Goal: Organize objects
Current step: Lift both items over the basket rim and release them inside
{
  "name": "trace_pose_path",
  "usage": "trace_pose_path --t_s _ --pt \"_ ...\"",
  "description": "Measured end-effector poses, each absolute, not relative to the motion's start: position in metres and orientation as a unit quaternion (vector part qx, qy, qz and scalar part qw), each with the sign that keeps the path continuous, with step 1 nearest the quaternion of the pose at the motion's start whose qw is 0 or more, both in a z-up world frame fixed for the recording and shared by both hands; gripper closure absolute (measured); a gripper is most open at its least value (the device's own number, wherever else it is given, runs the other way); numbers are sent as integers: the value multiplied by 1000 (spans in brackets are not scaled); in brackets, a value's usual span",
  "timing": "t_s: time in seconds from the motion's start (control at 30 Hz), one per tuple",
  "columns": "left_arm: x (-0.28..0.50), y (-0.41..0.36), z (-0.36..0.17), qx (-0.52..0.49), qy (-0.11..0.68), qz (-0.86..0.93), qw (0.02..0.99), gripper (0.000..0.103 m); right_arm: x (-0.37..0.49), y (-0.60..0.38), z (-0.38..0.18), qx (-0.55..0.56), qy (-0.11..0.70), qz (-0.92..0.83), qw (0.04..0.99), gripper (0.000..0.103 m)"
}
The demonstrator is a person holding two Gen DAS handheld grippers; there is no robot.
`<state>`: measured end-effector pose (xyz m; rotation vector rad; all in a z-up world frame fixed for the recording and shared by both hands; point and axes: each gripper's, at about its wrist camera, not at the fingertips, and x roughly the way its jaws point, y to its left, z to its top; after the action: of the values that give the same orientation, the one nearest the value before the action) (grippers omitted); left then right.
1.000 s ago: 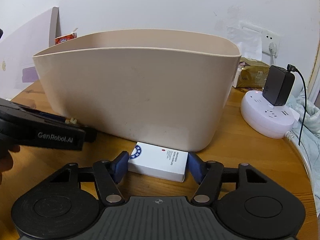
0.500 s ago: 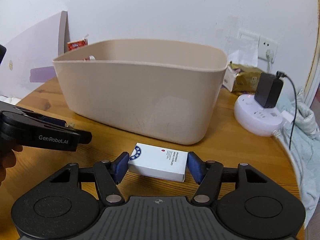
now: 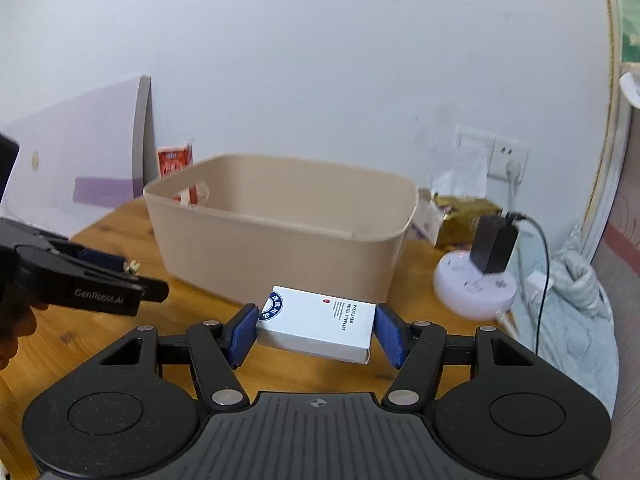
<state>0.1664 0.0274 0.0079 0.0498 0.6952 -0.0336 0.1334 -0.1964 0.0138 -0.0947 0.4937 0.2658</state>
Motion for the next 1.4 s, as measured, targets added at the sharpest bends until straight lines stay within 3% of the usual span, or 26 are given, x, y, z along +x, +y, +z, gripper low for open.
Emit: trace_pose_path --t_s 0.63,1.27,1.37,1.4 --pt "238 13 62 50 285 -22 957 44 200 -202 63 -51 170 104 978 42" --pt "333 6 -4 53 410 -9 910 43 287 -182 10 -94 268 121 951 42" --pt "333 8 -5 50 414 -9 909 43 290 -180 6 -98 277 122 948 41" --pt "332 8 -4 48 414 -10 909 42 291 -180 6 -97 279 121 948 34"
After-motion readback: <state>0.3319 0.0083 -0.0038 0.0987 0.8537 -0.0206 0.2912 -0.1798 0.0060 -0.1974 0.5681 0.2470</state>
